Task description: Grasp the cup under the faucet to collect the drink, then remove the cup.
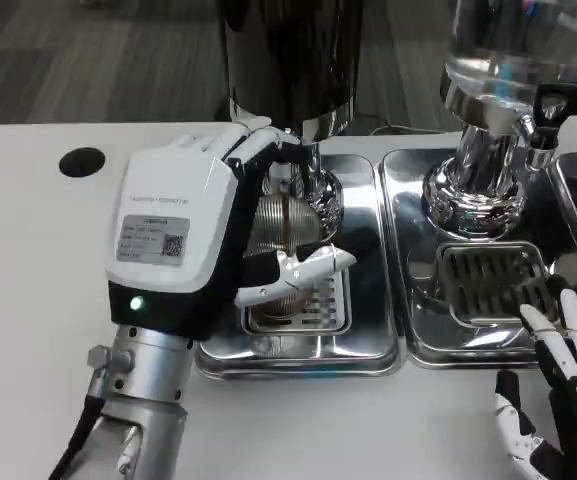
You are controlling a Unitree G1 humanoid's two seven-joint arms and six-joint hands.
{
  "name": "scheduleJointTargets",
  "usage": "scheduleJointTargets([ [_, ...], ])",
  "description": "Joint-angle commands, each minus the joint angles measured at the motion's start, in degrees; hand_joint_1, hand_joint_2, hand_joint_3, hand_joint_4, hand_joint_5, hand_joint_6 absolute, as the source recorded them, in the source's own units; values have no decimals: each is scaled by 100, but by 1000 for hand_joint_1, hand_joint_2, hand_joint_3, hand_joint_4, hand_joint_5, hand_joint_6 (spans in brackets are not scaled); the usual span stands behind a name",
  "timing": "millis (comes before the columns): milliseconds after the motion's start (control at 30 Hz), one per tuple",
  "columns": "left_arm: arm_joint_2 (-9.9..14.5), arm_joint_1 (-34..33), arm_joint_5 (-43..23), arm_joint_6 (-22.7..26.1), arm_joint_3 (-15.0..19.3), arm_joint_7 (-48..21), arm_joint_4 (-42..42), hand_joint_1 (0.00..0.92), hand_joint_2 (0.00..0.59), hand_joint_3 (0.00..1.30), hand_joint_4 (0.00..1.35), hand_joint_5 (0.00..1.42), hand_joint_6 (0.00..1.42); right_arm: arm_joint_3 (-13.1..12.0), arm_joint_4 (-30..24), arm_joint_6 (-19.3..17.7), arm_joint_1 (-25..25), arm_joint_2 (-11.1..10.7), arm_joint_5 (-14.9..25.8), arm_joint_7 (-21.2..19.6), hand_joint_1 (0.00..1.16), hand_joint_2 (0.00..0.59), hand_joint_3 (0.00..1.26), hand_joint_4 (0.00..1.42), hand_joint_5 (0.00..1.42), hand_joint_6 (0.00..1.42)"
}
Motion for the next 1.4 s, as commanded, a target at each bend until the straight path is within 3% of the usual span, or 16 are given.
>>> scheduleJointTargets([
  [33,86,148,48,37,28,-68,110,0,93,548,435,589,568,35,-7,23,25,21,-8,29,241,502,187,0,0,79],
  [1400,103,288,73,85,151,-98,-133,0,91,555,435,589,600,-18,-3,-45,186,-5,60,-49,252,512,193,0,0,80],
])
